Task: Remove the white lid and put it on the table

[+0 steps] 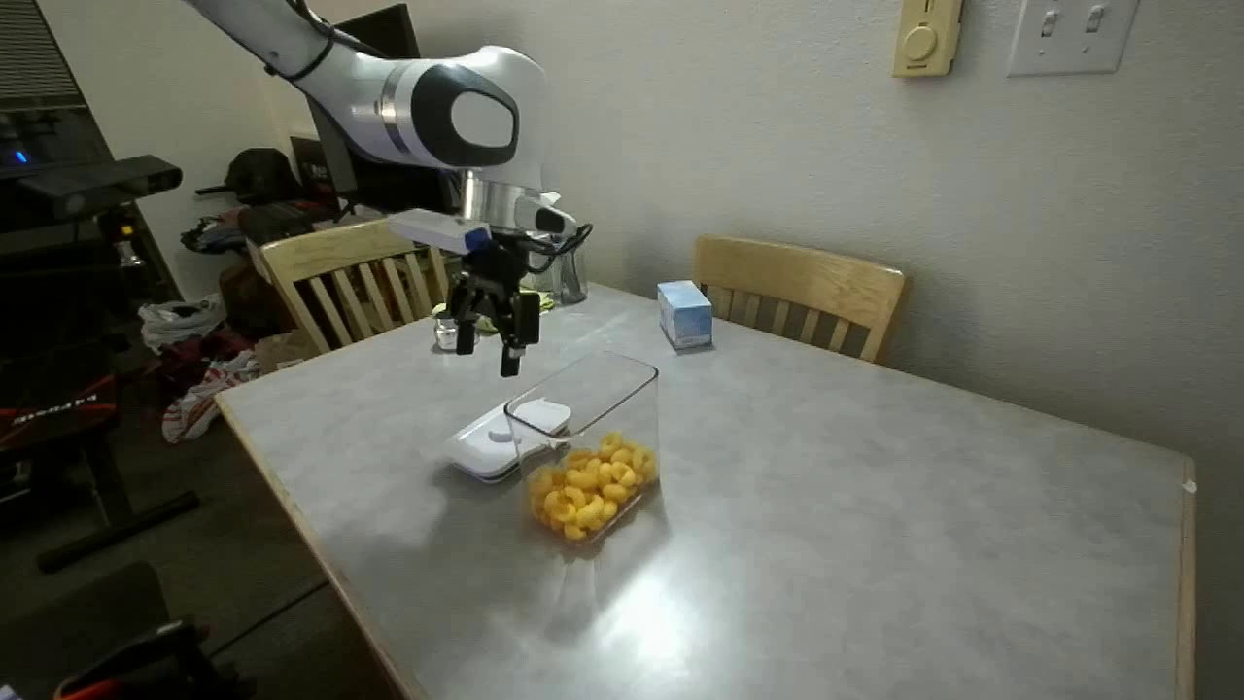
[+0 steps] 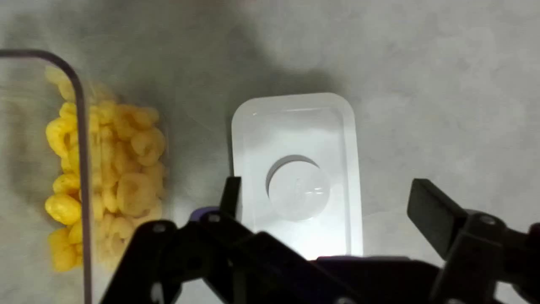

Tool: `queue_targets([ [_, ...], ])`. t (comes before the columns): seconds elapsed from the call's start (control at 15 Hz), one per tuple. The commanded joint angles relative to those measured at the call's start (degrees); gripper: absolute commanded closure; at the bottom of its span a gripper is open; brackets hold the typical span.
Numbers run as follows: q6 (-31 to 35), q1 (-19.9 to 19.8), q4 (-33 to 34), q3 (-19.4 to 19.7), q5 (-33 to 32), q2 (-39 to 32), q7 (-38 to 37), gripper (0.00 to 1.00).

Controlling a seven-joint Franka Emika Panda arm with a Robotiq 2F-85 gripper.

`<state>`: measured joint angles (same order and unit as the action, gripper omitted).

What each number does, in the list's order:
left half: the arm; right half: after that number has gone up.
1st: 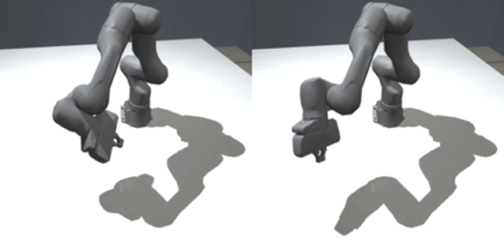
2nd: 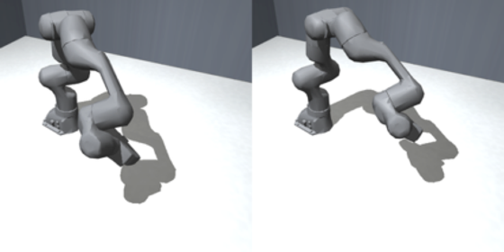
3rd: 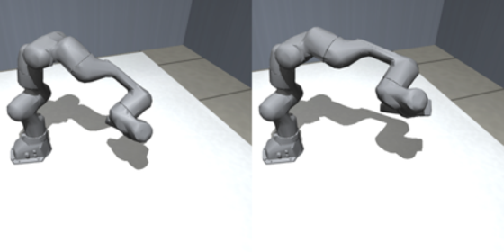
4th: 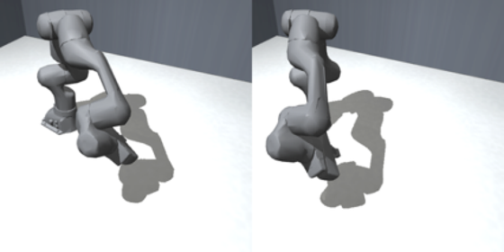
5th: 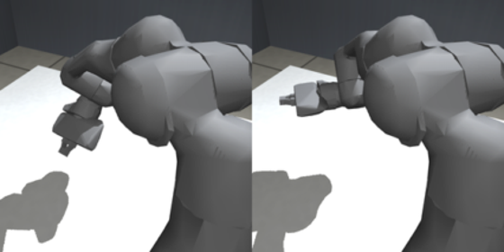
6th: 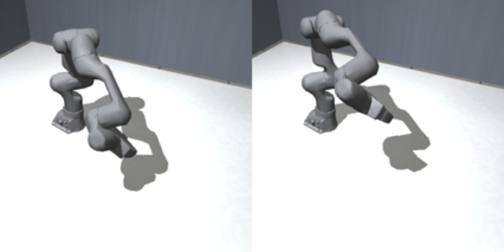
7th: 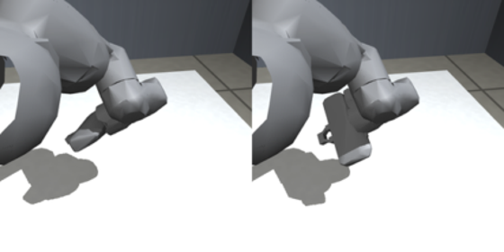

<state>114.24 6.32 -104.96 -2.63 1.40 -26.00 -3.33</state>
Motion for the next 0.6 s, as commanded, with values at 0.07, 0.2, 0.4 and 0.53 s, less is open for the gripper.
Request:
queue_targets([
  [0.07, -8.77, -1.06, -0.25, -1.18, 0.47, 5.86, 4.44, 0.0],
  [0.2, -11.58, -1.07, 0.1, -1.21, 0.44, 7.55, 5.84, 0.0],
  [0.4, -14.84, -1.13, 0.81, -1.15, 0.32, 9.38, 7.71, 0.0],
  [0.53, -16.07, -1.29, 1.08, -1.18, 0.67, 10.25, 9.16, 0.0],
])
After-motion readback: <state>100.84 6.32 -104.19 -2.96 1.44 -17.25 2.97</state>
